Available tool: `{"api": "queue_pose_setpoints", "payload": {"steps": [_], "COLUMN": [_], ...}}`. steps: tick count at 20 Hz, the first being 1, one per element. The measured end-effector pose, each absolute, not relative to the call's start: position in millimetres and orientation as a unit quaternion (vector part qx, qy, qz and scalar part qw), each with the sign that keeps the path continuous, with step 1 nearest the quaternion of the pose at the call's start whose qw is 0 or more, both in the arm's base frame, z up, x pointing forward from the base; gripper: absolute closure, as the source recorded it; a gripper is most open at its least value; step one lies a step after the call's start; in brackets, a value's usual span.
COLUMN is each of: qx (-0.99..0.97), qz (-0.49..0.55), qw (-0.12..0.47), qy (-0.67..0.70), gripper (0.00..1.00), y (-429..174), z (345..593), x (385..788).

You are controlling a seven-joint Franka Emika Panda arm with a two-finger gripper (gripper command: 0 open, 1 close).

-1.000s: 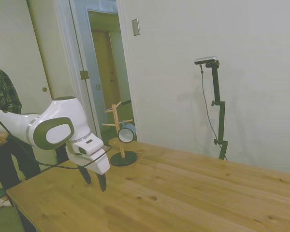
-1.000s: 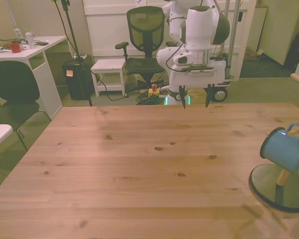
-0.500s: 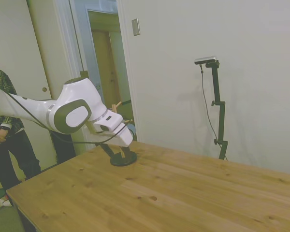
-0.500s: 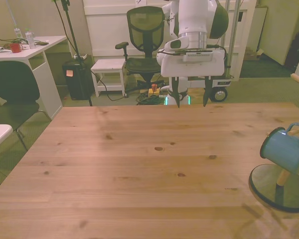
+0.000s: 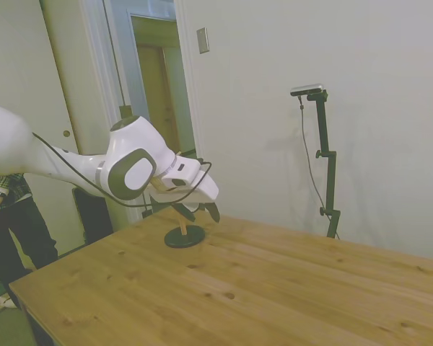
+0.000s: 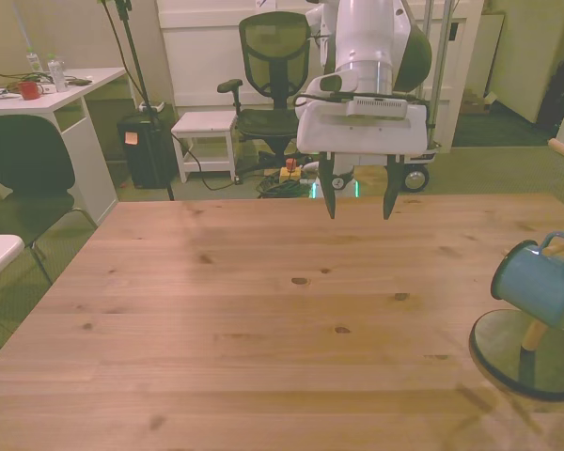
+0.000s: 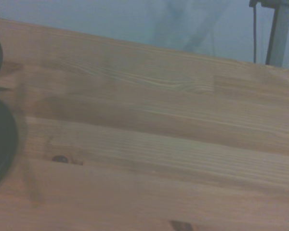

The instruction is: Unload the mug

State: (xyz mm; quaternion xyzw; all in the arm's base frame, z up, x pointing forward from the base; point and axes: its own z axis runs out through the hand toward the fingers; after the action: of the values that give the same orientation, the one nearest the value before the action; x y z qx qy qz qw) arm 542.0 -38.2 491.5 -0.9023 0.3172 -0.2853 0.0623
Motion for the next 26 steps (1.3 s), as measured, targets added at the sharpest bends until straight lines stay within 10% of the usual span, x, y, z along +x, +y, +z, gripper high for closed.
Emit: {"api": "queue_pose_setpoints", "payload": {"steps": [26], "qx": [-0.902], "qz": [-0.361], "qw": [0.148], "qy": [0.187], "gripper": [0.00], "y": [64], "z": [446], "x": [652]}}
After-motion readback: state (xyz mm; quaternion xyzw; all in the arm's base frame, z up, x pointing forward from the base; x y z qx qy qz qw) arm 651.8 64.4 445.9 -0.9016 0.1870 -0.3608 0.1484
